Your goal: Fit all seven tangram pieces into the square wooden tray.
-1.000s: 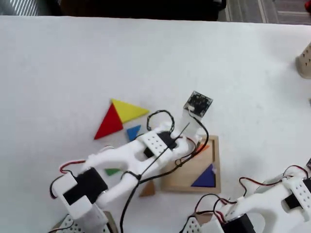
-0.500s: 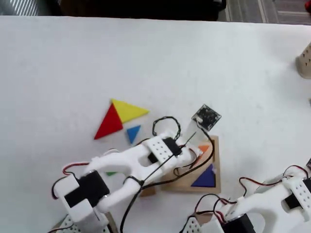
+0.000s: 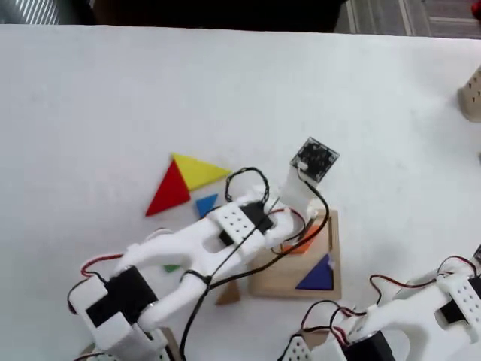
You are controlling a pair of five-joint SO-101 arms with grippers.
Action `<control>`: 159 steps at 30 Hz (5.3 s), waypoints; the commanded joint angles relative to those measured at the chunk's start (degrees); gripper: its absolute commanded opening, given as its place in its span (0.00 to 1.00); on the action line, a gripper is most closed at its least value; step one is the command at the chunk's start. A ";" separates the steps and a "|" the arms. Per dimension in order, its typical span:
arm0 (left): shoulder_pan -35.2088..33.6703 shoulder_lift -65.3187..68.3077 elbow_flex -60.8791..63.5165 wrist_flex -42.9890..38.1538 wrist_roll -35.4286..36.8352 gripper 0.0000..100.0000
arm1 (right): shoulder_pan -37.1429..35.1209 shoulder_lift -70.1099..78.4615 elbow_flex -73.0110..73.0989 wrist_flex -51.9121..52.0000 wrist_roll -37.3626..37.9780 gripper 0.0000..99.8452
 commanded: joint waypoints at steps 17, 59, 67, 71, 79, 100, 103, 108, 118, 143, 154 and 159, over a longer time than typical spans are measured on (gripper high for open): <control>10.77 8.66 -9.49 -1.23 -7.82 0.02 | -1.01 -1.27 -1.93 -0.66 0.79 0.02; 0.40 10.77 -10.02 14.59 -7.91 0.02 | -1.01 -1.63 -0.79 -1.98 0.79 0.02; 2.59 10.77 -9.76 16.18 -7.91 0.02 | -1.01 -1.63 -0.79 -1.98 0.79 0.02; 5.49 10.77 -10.02 19.78 -7.91 0.02 | -1.01 -1.63 -0.79 -1.98 0.79 0.02; 7.43 10.77 -10.02 20.40 -8.00 0.02 | -1.01 -1.63 -0.79 -1.98 0.79 0.02; 0.31 -4.62 -2.02 -2.02 -7.47 0.02 | -1.10 -1.63 -0.79 -1.98 0.79 0.02; 3.47 -3.47 0.44 -10.90 -7.47 0.02 | -1.10 -1.63 -0.79 -1.98 0.79 0.02; 7.16 4.00 0.62 -18.81 -7.38 0.02 | -1.10 -1.63 -0.79 -1.98 0.79 0.02; 6.11 10.86 -3.96 -15.82 -7.56 0.02 | -1.10 -1.63 -0.79 -1.98 0.79 0.02; 0.40 -4.88 4.22 -0.44 -7.91 0.02 | -0.84 -1.36 -0.79 -2.68 0.79 0.02; 9.80 -11.30 13.01 -4.13 -7.91 0.03 | -1.01 -1.36 -0.79 -2.68 0.79 0.02; 5.85 -8.04 12.92 -13.45 -7.47 0.02 | -1.01 -1.36 -0.70 -2.68 0.79 0.02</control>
